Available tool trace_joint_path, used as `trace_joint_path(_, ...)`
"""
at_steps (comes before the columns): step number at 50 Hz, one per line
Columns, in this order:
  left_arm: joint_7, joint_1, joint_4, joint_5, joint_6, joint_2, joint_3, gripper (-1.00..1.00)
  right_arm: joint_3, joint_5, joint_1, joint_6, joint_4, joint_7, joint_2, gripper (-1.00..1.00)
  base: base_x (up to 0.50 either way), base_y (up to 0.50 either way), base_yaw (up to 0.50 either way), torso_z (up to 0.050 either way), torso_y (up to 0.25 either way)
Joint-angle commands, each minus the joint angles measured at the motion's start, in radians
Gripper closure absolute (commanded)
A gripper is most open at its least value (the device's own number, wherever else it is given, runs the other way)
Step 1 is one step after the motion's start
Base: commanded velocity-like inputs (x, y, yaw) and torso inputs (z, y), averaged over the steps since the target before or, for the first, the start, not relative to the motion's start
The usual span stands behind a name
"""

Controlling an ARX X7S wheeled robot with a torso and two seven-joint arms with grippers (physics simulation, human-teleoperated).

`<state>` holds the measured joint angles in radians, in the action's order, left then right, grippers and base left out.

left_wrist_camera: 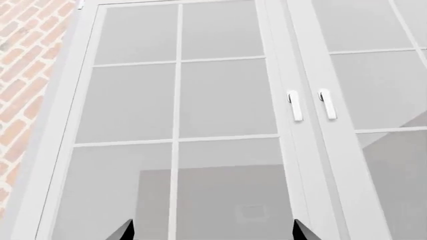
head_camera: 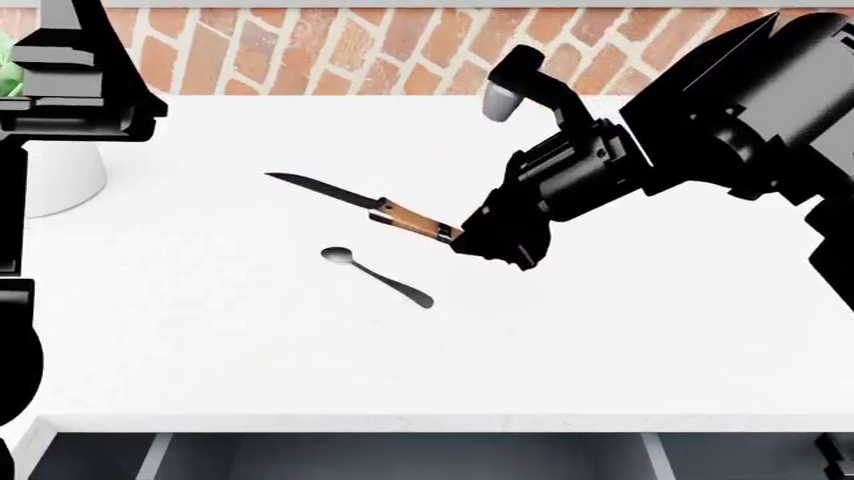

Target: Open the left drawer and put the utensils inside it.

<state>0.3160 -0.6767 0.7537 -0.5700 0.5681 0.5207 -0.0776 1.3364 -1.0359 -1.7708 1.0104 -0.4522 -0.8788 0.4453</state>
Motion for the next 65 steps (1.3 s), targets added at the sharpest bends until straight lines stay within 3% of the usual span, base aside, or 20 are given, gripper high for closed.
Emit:
trace_joint_path(1,-0.021,0.012,-0.049,0.027,-0.031,0.003,-0.014,-1.00,-0.054,-0.004,-0.003,-0.063,-0.033,-0.029,-0.016,1.00,0.00,0.00,0.00,0.000,0.000)
trace_joint_path(11,-0.017,0.007,-0.049,0.029,-0.032,0.002,-0.007,-1.00,-0.061,-0.097,0.023,0.010,0.321,0.038,0.122,1.00,0.00,0.00,0.00,0.000,0.000)
trace_joint_path(24,-0.015,0.018,-0.049,0.027,-0.038,0.004,-0.011,-1.00,-0.096,-0.204,0.059,0.037,0.535,0.086,0.229,1.00,0.00,0.00,0.00,0.000,0.001)
trace_joint_path(65,-0.009,0.019,-0.060,0.022,-0.046,0.009,-0.008,-1.00,-0.017,-0.228,0.098,0.076,0.706,-0.002,0.259,1.00,0.00,0.00,0.00,0.000,0.000)
